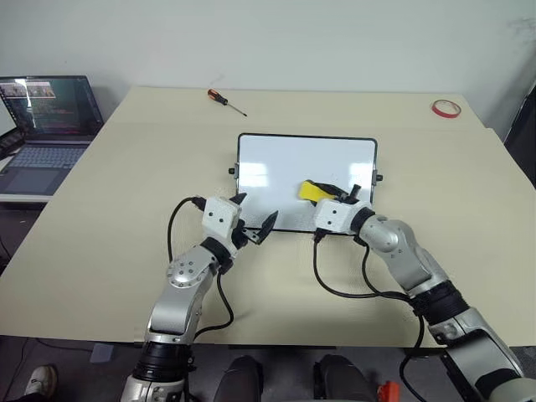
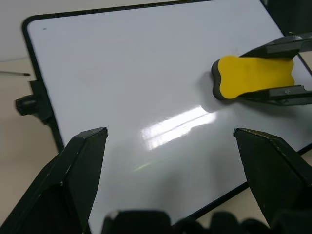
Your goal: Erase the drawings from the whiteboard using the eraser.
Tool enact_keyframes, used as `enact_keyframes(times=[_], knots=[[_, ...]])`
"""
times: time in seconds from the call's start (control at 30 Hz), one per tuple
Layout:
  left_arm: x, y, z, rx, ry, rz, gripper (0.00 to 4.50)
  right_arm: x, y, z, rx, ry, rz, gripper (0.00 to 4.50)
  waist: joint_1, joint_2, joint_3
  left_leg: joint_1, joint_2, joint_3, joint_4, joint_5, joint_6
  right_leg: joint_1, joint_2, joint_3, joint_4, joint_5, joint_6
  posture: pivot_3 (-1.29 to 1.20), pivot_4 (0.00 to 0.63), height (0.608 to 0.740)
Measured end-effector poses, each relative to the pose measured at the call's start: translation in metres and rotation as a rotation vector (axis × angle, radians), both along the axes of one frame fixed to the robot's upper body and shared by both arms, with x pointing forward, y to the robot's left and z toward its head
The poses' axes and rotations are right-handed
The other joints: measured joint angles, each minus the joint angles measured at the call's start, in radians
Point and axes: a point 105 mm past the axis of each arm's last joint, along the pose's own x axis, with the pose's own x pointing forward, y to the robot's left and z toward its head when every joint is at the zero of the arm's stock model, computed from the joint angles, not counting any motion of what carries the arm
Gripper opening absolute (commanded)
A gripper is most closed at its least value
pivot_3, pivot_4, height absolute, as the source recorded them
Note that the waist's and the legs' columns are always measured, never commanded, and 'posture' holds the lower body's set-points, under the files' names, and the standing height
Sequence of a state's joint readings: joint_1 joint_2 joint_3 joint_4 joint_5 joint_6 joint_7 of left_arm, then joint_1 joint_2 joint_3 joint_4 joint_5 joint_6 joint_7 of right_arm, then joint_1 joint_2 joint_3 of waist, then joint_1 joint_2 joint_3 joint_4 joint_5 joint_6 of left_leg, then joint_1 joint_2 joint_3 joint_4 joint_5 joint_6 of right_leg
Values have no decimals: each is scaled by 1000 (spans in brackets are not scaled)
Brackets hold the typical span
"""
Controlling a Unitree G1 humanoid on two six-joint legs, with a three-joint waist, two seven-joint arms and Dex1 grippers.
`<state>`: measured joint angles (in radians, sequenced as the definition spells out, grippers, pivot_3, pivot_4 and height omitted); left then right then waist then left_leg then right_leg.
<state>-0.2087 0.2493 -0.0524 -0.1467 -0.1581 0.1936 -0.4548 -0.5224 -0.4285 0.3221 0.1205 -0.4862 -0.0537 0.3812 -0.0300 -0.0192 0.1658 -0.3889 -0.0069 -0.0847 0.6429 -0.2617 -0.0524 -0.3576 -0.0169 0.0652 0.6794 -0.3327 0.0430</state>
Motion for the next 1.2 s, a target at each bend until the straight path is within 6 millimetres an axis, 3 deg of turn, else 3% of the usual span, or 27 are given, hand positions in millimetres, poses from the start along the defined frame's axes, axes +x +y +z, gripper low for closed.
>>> enact_keyframes(times=[0.17, 0.33, 0.57, 0.87, 1.0, 1.2], knots=[[6, -10, 6, 4, -15, -63, 4500, -3, -34, 17, 131, 41, -167, 1310, 1, 0, 0, -3, 0, -1, 1, 0, 0, -2, 0, 0, 0, 0, 0, 0, 150, 740], [8, -26, 8, -2, -17, -177, 4500, -14, -69, 22, 259, 89, -340, 1310, 1, 0, 0, -5, 0, -2, 1, 0, 0, -3, 0, -1, 0, 0, 0, 0, 150, 740], [-13, -62, 11, 50, -31, -480, 4500, -32, -93, 29, 423, 126, -491, 1310, -2, 0, 0, -9, 0, 0, 1, 0, 0, -10, 1, 0, 2, 0, 0, 0, 150, 740], [-30, -81, -8, 172, -11, -731, 4500, -55, -120, -3, 686, 309, -720, 1310, -2, 0, 0, -10, 0, 1, 1, 0, 0, -11, 1, 0, 3, 0, 0, 0, 150, 740], [-31, -89, -10, 216, -21, -792, 4500, -58, -138, -17, 835, 374, -821, 1310, -1, 0, 0, -10, -1, 1, 1, 0, 0, -11, 1, 0, 3, 0, 0, 0, 150, 740], [-31, -92, -15, 236, -5, -830, 4500, -59, -154, -29, 906, 402, -892, 1310, -4, 1, -1, -10, 0, 2, 1, 0, 0, -12, 2, 1, 4, 0, 0, 0, 150, 740]])
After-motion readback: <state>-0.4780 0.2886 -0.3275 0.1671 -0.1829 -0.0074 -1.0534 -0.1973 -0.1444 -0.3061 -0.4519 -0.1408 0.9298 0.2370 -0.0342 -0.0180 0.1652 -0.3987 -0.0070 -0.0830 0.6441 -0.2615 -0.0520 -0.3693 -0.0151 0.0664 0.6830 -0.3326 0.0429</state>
